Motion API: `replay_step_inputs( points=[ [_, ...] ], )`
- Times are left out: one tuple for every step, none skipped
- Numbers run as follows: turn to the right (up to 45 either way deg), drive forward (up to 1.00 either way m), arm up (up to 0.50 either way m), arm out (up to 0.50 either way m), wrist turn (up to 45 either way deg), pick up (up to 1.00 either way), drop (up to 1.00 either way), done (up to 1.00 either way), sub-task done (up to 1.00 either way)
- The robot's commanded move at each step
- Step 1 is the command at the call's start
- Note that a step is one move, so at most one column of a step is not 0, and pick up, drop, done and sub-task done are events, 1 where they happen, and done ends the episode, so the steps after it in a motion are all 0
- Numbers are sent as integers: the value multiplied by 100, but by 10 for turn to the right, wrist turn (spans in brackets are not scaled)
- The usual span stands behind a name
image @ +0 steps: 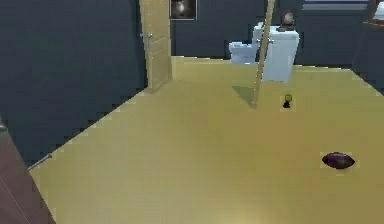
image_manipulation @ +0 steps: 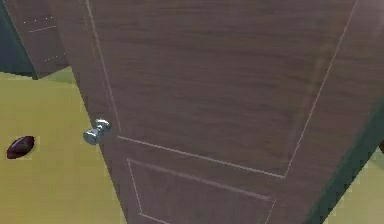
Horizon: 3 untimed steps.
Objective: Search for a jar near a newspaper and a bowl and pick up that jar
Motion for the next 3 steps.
replay_step_inputs(
  points=[
    [0,25,0,0,0,0,0,0,0],
    [0,100,0,0,0,0,0,0,0],
    [0,100,0,0,0,0,0,0,0]
  ],
)
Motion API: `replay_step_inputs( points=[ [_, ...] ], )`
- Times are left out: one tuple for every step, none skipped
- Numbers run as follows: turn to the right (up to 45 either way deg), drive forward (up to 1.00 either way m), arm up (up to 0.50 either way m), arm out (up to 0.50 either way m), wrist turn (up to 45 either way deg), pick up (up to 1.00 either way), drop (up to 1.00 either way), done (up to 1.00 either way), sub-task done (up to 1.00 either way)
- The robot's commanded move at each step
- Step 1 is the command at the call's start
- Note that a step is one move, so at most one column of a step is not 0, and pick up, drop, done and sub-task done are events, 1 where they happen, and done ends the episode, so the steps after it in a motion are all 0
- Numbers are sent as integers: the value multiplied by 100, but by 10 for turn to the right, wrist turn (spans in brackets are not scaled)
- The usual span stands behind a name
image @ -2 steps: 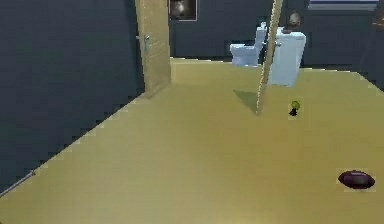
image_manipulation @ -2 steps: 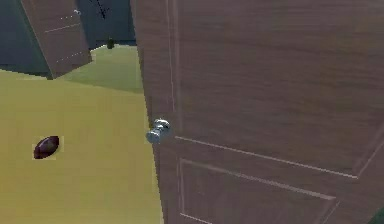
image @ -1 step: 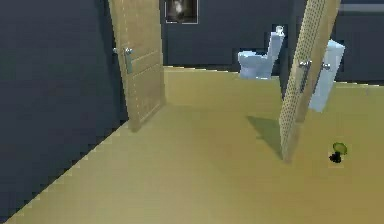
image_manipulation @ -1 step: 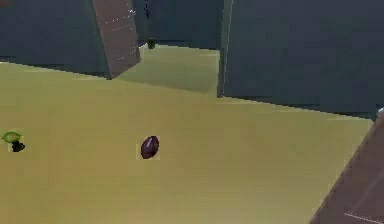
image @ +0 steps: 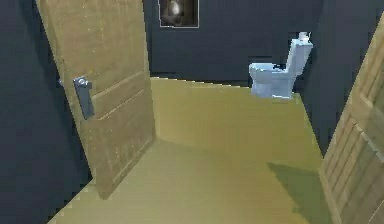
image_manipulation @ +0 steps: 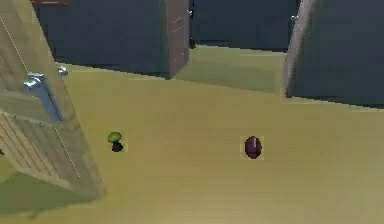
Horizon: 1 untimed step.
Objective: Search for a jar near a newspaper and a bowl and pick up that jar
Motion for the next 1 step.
replay_step_inputs(
  points=[
    [0,100,0,0,0,0,0,0,0]
  ],
)
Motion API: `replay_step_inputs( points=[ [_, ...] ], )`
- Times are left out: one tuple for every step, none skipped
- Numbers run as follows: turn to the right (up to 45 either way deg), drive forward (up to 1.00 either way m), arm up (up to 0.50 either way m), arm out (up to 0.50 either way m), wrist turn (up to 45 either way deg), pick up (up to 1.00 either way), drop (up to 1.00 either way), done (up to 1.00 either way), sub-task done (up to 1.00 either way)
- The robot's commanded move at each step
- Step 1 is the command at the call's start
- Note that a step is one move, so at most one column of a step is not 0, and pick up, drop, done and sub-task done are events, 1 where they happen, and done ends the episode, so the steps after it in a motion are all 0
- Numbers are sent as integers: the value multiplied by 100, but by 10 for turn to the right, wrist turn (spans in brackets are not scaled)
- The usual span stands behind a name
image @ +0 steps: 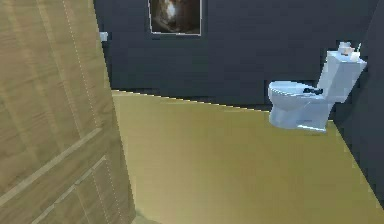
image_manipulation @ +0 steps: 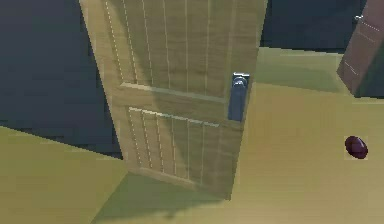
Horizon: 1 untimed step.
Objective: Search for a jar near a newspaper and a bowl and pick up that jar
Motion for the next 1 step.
replay_step_inputs(
  points=[
    [60,0,0,0,0,0,0,0,0]
  ],
)
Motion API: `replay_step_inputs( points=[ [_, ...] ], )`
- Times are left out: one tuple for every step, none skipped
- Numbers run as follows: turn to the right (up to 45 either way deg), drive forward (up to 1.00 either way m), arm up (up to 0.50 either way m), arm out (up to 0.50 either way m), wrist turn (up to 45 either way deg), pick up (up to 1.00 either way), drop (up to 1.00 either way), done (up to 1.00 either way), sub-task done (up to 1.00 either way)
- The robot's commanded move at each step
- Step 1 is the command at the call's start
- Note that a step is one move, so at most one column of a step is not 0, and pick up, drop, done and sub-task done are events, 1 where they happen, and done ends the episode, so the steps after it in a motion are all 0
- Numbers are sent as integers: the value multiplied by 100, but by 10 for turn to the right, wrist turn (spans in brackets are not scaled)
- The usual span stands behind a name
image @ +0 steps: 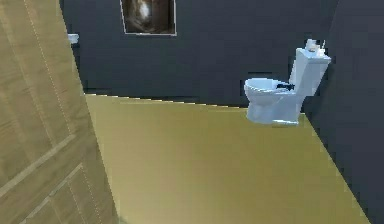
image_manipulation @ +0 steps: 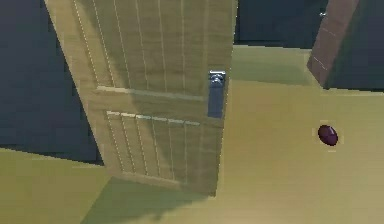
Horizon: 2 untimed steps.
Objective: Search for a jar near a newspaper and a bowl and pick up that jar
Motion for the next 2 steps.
replay_step_inputs(
  points=[
    [0,35,0,0,0,0,0,0,0],
    [-90,0,0,0,0,0,0,0,0]
  ],
)
